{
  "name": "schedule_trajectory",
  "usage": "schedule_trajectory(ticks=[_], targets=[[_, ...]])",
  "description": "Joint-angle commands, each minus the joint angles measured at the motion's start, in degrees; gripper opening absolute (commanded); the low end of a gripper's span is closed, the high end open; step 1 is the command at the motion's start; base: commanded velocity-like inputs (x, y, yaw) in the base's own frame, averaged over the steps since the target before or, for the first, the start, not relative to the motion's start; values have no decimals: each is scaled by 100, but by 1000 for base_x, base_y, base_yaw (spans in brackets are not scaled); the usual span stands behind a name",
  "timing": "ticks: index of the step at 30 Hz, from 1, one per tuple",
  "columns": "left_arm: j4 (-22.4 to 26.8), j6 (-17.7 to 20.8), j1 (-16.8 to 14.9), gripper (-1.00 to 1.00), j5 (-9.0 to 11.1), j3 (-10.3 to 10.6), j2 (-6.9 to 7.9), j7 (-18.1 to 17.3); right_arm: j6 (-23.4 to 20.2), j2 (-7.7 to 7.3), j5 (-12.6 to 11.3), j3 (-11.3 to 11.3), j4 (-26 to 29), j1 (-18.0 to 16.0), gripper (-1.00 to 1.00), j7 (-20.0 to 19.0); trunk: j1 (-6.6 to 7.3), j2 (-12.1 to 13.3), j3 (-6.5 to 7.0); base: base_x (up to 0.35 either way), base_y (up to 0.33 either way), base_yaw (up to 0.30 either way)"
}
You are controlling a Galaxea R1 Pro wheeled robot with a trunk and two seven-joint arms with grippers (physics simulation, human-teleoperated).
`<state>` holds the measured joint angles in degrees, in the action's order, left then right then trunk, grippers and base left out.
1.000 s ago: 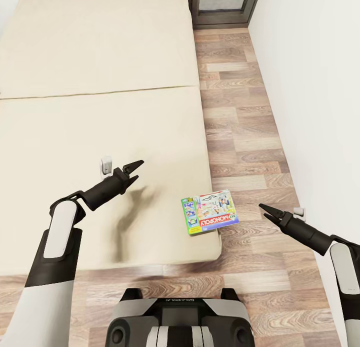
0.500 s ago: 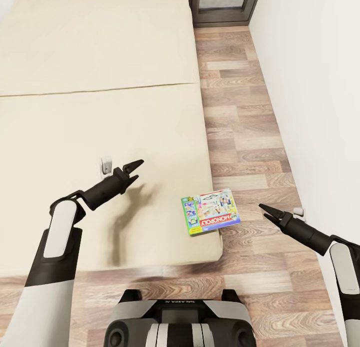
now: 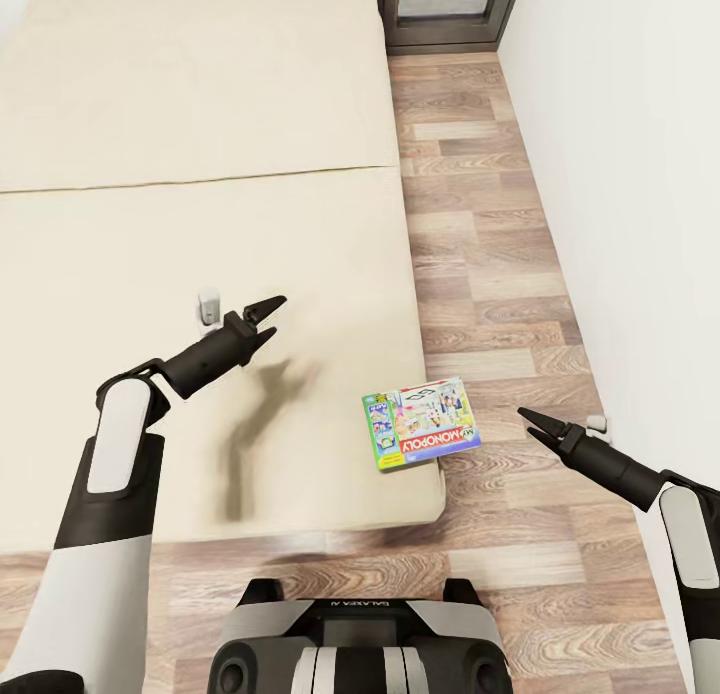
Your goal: Put all the toys in the child's room - the three board games (two on the bed and one on the table), the two jigsaw puzzles on the table, and the tennis ball on the table - inside the toy box on the table in the child's room.
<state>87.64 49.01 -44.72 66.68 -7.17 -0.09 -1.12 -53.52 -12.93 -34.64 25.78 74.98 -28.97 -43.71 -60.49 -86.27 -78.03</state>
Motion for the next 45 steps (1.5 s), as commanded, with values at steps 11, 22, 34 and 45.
schedule_trajectory(ticks=[11, 22, 34, 45], targets=[[-1, 37, -217, 100, 1, 33, -32, -10, -27, 1, 10, 7, -1, -3, 100, -24, 0, -1, -2, 0, 0, 0], [-1, 36, -267, 100, 177, 52, -42, -4, -33, 8, 10, 5, -6, -3, 100, -24, 0, -1, -2, 0, 0, 76], [-1, 38, -277, 100, 248, 56, -43, -2, -35, 9, 10, -1, -9, -3, 100, -30, 0, -1, -2, 0, 0, 177], [-1, 38, -282, 100, 263, 57, -43, -2, -35, 9, 10, -2, -108, -3, 100, -32, 0, -1, -2, 0, 0, 46]])
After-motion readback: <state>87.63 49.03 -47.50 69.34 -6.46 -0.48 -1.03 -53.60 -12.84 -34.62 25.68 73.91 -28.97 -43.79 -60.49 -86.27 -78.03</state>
